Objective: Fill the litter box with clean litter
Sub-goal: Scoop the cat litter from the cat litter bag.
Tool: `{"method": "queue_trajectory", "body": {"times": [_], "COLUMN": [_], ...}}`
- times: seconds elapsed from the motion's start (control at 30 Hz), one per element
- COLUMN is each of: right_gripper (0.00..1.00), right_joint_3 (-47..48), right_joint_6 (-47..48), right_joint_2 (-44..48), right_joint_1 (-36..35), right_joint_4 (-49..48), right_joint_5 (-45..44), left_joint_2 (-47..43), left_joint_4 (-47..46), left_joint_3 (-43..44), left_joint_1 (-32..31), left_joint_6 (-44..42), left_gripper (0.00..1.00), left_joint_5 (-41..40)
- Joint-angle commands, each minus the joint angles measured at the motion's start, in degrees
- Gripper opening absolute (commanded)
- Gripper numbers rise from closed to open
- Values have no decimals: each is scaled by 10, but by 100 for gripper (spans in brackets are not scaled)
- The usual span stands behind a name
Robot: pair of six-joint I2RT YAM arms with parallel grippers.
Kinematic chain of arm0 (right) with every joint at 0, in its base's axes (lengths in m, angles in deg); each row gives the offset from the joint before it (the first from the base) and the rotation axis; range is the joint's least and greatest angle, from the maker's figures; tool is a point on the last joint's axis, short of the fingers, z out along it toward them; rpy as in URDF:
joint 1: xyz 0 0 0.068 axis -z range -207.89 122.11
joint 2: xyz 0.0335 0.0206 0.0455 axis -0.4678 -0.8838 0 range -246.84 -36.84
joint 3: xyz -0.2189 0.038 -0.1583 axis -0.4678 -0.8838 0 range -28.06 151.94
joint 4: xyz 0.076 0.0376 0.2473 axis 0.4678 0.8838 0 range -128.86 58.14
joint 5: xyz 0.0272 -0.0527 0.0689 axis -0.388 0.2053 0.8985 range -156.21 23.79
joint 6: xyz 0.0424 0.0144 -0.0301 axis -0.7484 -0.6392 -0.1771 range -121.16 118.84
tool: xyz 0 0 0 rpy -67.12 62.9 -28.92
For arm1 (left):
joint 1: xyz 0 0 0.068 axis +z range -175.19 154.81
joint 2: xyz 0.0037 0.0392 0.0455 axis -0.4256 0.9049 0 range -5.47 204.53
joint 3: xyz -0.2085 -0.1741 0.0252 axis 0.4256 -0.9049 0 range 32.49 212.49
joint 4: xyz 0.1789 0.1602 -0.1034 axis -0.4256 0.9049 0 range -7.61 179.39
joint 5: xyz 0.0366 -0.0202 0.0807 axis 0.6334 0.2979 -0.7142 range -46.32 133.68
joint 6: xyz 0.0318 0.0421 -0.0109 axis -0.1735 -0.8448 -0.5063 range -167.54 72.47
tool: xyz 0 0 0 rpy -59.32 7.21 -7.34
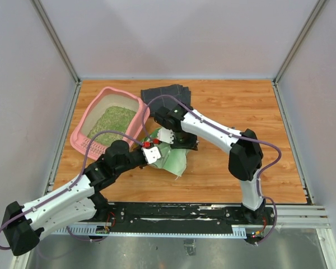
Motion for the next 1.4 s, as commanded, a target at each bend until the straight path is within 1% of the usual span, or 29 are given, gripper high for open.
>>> {"method": "queue_trajectory", "body": {"times": [0.0,0.1,0.17,0.23,0.33,0.43,0.47,0.5,0.53,0.57,0.7,0.77,0.8,0.83,0.87,1.03,1.07,1.1,1.13,1.37], "right_gripper": [1,1,1,14,18,20,22,27,30,30,16,15,19,25,28,30,32,36,37,38], "right_joint_3": [-99,-172,-208,-233,-267,-297,-308,-316,-326,-333,-348,-351,-354,-357,-359,-361,-358,-358,-357,-332], "right_joint_6": [-14,-30,-37,-43,-45,-49,-50,-47,-44,-42,-32,-35,-37,-37,-39,-41,-42,-43,-43,-50], "right_joint_2": [52,114,153,186,232,261,267,275,284,292,313,321,327,333,338,352,354,355,357,361], "right_joint_1": [26,47,57,63,73,83,85,86,86,87,88,87,88,88,88,87,88,88,87,88], "right_joint_4": [-200,-278,-313,-334,-368,-400,-409,-416,-425,-431,-443,-448,-452,-455,-458,-465,-465,-465,-465,-456], "right_joint_5": [93,125,148,161,179,185,181,181,184,188,210,212,215,218,219,223,223,223,225,243], "left_joint_2": [-9,-11,-11,-10,-6,-9,-10,-10,-11,-10,-9,-7,-7,-7,-8,-10,-10,-10,-11,-12], "left_joint_4": [1,0,-1,-7,-8,-9,-10,-10,-9,-9,-11,-10,-9,-8,-8,-9,-9,-9,-9,-10], "left_joint_3": [-8,-4,-1,0,1,-1,-1,-2,-3,-3,-4,-3,-3,-3,-3,-4,-4,-4,-4,-5], "left_joint_1": [12,16,16,18,23,27,28,28,29,29,31,32,33,33,33,34,34,34,35,35], "left_joint_6": [14,19,21,24,25,27,28,28,28,27,26,27,26,27,27,27,26,26,26,26], "left_gripper": [0,0,0,0,0,0,0,0,0,0,0,0,0,0,0,0,0,0,0,0], "left_joint_5": [-1,8,12,16,21,27,28,28,28,28,31,32,32,32,33,33,33,33,34,39]}}
